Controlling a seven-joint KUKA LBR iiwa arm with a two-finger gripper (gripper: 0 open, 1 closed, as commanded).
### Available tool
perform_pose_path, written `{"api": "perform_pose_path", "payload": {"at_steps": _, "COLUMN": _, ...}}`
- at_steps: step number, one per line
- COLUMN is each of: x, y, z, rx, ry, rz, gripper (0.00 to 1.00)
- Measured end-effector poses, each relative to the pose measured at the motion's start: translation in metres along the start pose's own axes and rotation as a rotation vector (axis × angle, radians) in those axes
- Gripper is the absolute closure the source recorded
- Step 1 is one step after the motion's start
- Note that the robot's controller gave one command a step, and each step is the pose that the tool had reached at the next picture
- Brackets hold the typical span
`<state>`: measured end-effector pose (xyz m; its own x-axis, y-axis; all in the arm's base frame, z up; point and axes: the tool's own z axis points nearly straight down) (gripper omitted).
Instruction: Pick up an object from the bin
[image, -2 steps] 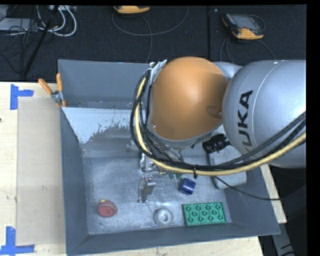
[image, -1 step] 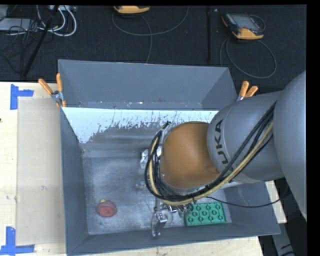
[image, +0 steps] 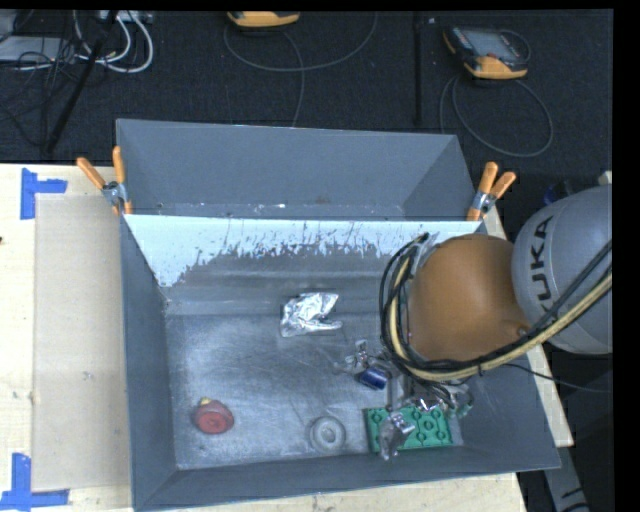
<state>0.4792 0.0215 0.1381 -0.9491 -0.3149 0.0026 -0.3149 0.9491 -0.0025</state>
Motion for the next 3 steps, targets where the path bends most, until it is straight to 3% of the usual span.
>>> {"api": "perform_pose_path", "payload": {"at_steps": 1, "x": 0.016, "y": -0.065, "z": 0.055, "rx": 0.004, "ry": -0.035, "rz": 0.129, "gripper": 0.00}}
{"api": "perform_pose_path", "payload": {"at_steps": 2, "x": 0.024, "y": -0.063, "z": 0.058, "rx": -0.003, "ry": -0.003, "rz": 0.127, "gripper": 1.00}}
{"api": "perform_pose_path", "payload": {"at_steps": 3, "x": 0.027, "y": -0.069, "z": -0.057, "rx": 0.000, "ry": -0.009, "rz": 0.152, "gripper": 1.00}}
